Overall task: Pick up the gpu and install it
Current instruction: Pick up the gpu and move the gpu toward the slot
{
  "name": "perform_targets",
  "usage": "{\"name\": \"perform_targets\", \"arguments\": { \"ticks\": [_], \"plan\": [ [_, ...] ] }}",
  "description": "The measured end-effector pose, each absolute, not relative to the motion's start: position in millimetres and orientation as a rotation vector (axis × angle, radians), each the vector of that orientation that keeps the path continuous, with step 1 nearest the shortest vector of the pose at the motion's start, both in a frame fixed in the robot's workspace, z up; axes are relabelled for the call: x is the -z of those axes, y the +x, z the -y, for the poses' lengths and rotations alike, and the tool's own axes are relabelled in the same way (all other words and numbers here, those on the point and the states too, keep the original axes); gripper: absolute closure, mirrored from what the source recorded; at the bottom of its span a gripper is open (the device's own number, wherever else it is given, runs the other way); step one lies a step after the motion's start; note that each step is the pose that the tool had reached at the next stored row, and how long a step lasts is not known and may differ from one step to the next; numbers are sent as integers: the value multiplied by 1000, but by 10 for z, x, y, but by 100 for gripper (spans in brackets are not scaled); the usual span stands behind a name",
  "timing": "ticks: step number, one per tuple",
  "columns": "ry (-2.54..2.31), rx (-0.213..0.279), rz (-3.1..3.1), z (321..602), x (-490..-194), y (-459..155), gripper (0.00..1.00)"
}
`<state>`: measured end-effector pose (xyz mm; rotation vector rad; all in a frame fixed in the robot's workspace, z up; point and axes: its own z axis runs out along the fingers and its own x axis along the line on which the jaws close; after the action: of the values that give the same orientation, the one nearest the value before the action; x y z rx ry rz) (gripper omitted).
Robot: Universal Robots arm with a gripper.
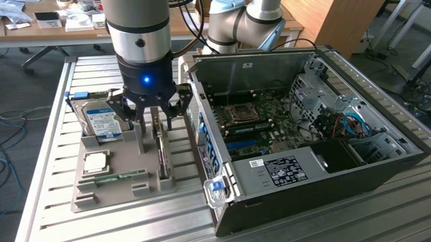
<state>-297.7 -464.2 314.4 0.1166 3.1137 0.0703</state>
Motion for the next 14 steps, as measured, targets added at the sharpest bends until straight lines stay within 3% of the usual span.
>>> {"name": "perform_targets", "arguments": {
  "ticks": [14],
  "plan": [
    [117,-70,-3114,4642,-3027,-2977,45]
  ]
}}
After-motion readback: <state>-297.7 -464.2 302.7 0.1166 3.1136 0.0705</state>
